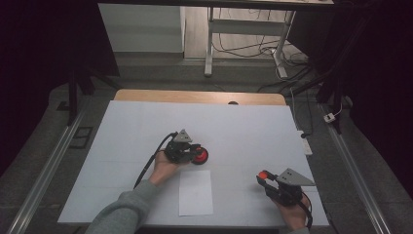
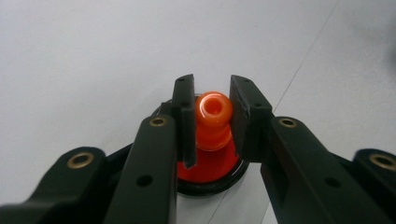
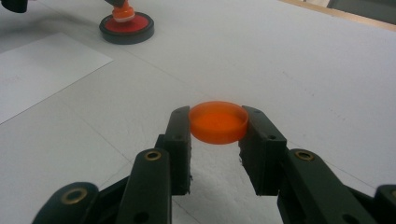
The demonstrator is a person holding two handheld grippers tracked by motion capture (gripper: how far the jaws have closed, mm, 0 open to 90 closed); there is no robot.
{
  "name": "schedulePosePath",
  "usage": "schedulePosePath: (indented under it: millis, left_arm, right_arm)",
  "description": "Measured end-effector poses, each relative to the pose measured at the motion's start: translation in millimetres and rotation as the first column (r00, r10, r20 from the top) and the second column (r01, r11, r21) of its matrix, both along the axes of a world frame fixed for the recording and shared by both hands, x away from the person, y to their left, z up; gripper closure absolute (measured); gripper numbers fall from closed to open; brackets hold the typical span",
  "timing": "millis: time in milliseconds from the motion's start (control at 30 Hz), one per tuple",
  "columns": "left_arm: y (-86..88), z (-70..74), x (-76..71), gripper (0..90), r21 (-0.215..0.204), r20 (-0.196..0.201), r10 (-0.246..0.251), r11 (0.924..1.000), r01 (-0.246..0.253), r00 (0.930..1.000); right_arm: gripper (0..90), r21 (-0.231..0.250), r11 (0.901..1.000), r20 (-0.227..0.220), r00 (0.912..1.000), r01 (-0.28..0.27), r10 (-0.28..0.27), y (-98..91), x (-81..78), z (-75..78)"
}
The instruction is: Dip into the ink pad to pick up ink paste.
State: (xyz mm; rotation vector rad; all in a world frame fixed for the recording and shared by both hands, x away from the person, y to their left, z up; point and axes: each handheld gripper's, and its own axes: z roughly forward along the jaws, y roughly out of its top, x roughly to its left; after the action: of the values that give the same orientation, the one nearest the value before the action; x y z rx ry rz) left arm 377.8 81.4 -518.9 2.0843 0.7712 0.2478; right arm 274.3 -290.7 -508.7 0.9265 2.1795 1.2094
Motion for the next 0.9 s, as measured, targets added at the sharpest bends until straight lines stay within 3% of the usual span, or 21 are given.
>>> schedulePosePath:
  millis: [567, 900]
  left_arm:
    - [-2.9, -4.7, -1.4, 72.4, 0.038, 0.018, -0.005, 0.9993, 0.005, 0.9998]
    - [-4.4, -7.5, -6.5, 72.7, 0.051, 0.054, 0.006, 0.9987, -0.008, 0.9985]
  right_arm:
    - [64.7, -0.009, 1.0, -0.001, 1.0, 0.001, -0.001, 0.8, -0.8, -0.8]
    - [64.7, -0.004, 1.0, 0.003, 1.0, 0.0, 0.0, 1.9, -2.7, 0.0]
